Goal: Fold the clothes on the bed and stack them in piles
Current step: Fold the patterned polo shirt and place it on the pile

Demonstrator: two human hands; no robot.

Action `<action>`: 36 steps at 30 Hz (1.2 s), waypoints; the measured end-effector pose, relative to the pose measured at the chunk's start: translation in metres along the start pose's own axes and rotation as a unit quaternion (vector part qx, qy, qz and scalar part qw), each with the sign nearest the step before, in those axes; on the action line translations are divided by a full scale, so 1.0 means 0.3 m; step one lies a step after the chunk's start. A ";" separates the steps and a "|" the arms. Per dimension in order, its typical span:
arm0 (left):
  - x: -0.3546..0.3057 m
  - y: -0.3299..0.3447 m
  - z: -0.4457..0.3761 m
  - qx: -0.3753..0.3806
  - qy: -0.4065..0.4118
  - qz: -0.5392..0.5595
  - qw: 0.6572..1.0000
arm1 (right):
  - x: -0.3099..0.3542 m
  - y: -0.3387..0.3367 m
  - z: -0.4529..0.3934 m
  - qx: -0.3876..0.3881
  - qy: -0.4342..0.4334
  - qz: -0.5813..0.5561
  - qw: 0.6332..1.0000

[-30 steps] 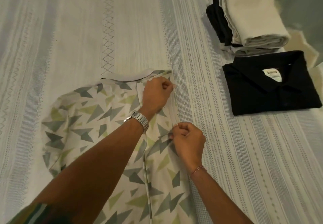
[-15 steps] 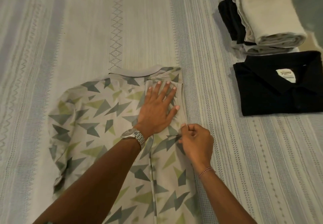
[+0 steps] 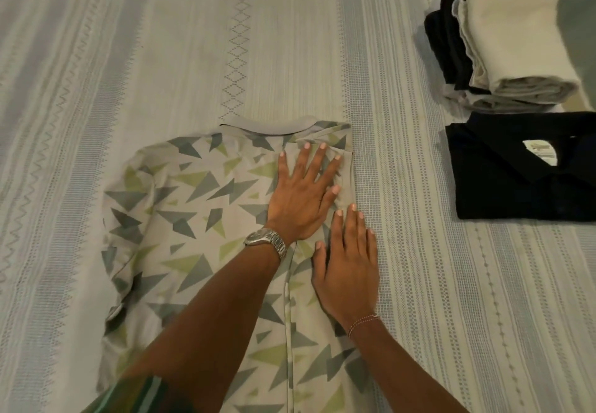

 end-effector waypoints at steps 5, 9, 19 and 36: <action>0.012 -0.030 0.046 -0.018 -0.003 0.000 1.000 | -0.003 -0.001 0.004 0.039 -0.010 0.015 0.999; 0.116 -0.020 0.234 -0.007 -0.077 0.008 0.997 | -0.001 -0.009 0.007 0.047 -0.008 0.025 0.999; 0.241 -0.011 0.770 0.042 -0.138 0.049 0.988 | 0.113 -0.062 0.196 -0.018 -0.077 -0.024 0.997; 0.420 -0.117 1.343 -0.056 -0.284 0.074 0.954 | 0.784 0.173 0.994 0.184 -0.111 -0.157 0.964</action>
Point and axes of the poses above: each hand's wrist, its own z-axis away from the middle knuckle, its own y-axis out of the palm, x = y × z, the point moved 4 cm from there along -z, towards the middle knuckle, and after that the axes turned 2 degrees about -z, right-handed, at the moved point
